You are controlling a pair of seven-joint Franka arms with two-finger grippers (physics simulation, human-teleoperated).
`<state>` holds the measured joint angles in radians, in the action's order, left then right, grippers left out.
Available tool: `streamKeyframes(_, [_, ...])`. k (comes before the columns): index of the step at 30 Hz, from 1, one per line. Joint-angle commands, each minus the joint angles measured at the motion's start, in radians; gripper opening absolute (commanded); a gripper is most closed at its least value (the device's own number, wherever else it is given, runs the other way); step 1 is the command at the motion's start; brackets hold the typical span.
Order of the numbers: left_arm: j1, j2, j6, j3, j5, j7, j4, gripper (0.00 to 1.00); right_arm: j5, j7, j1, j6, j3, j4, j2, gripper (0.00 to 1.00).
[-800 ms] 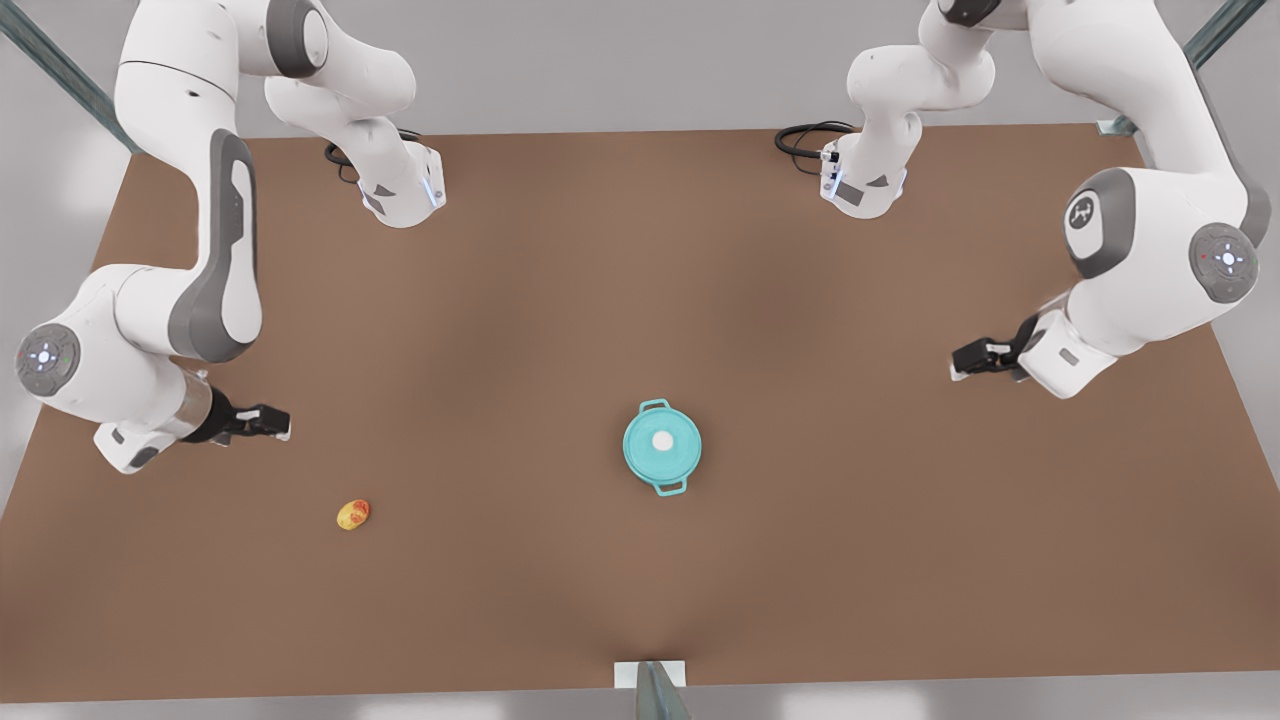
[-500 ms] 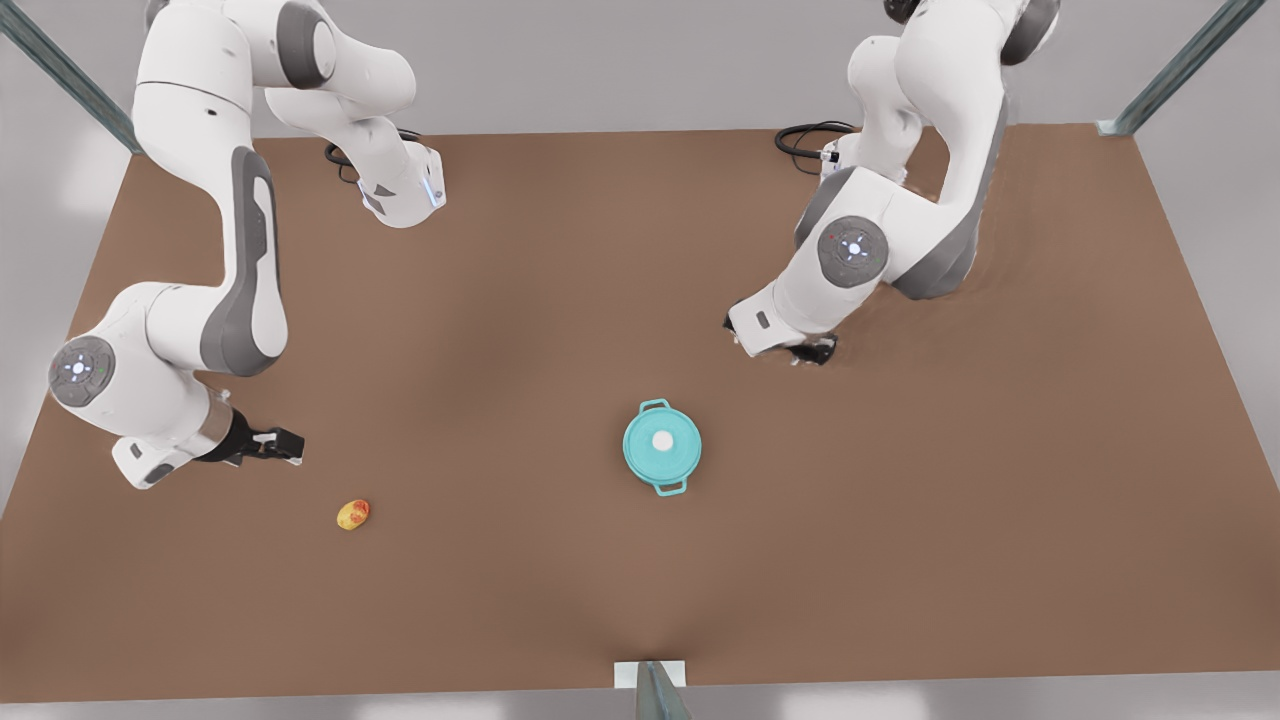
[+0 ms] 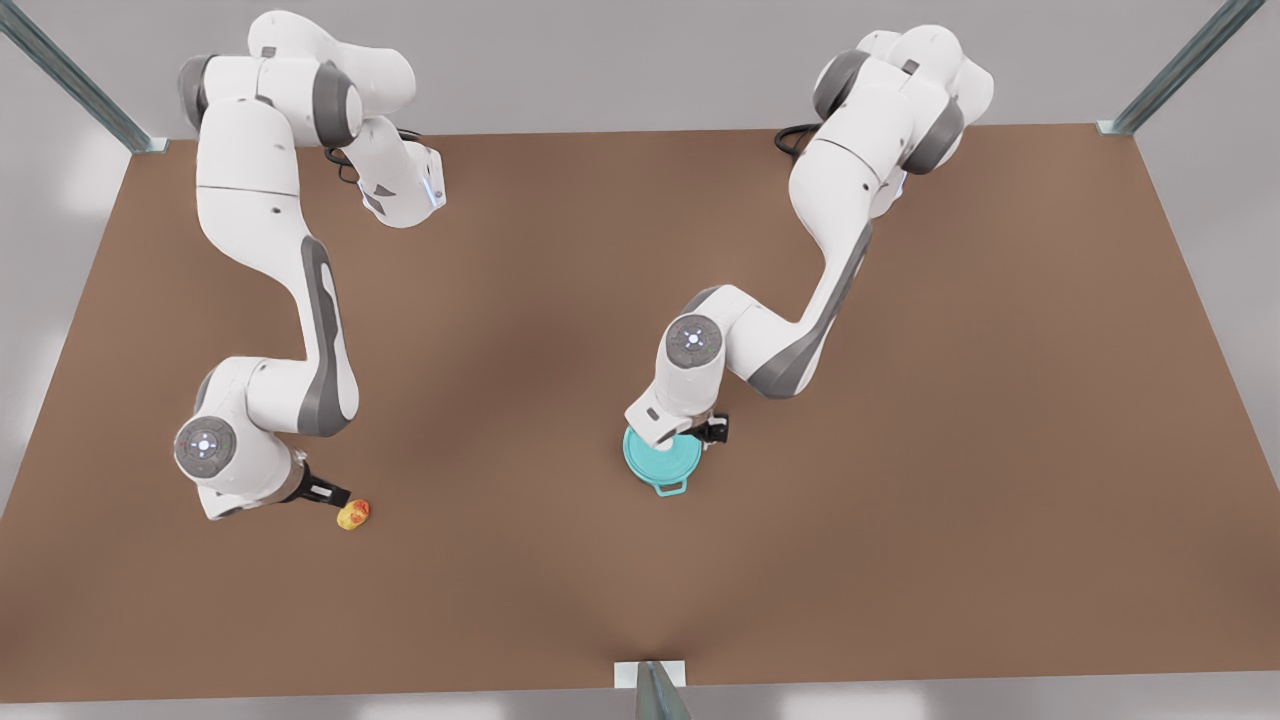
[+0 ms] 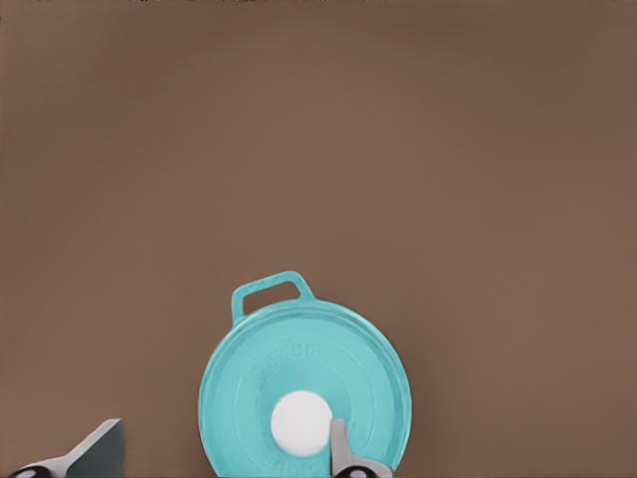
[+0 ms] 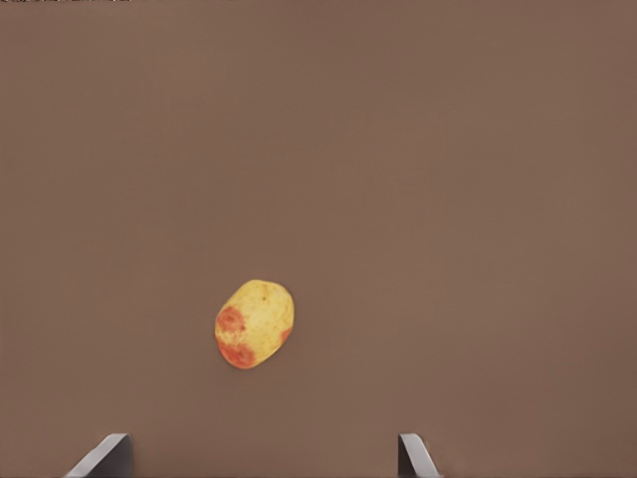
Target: Open the pot lid and put the potato into the pot
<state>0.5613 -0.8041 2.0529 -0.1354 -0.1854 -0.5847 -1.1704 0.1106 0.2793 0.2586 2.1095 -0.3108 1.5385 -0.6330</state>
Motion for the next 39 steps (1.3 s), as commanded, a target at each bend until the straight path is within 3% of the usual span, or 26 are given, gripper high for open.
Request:
streamKeyframes(1, [0.000,-0.007,0.062,0.000,-0.020,-0.253,-0.003,1.00,0.023,0.357,0.002,0.075,0.001,-0.006,-0.025,1.00])
streamKeyframes(5, [0.026,-0.010,0.064,-0.001,-0.017,-0.265,-0.064,1.00,0.072,0.374,0.001,0.112,0.002,-0.038,-0.071,1.00])
streamKeyframes(22, [0.032,-0.101,0.194,-0.004,-0.049,-0.296,-0.052,1.00,0.064,0.376,0.011,0.242,0.004,0.035,-0.163,1.00])
streamKeyframes(23, [0.034,-0.102,0.194,-0.004,-0.051,-0.296,-0.054,0.91,0.066,0.376,0.013,0.244,0.004,0.034,-0.169,1.00])
streamKeyframes(24, [0.034,-0.102,0.193,-0.003,-0.049,-0.299,-0.054,0.59,0.066,0.376,0.013,0.245,0.005,0.032,-0.171,1.00])
streamKeyframes(25, [0.034,-0.102,0.193,-0.003,-0.048,-0.299,-0.052,0.39,0.069,0.377,0.019,0.267,0.007,0.032,-0.180,1.00])
streamKeyframes(33, [0.000,-0.075,0.043,0.002,-0.046,-0.183,0.001,0.33,0.070,0.383,0.016,0.311,0.007,0.025,-0.217,1.00])
streamKeyframes(37, [-0.306,-0.109,0.118,0.005,-0.043,0.126,0.021,0.33,0.070,0.383,0.018,0.311,0.007,0.025,-0.223,0.99])
streamKeyframes(39, [-0.417,-0.159,0.199,0.000,-0.037,0.160,0.021,0.33,0.072,0.383,0.018,0.311,0.007,0.025,-0.223,0.82])
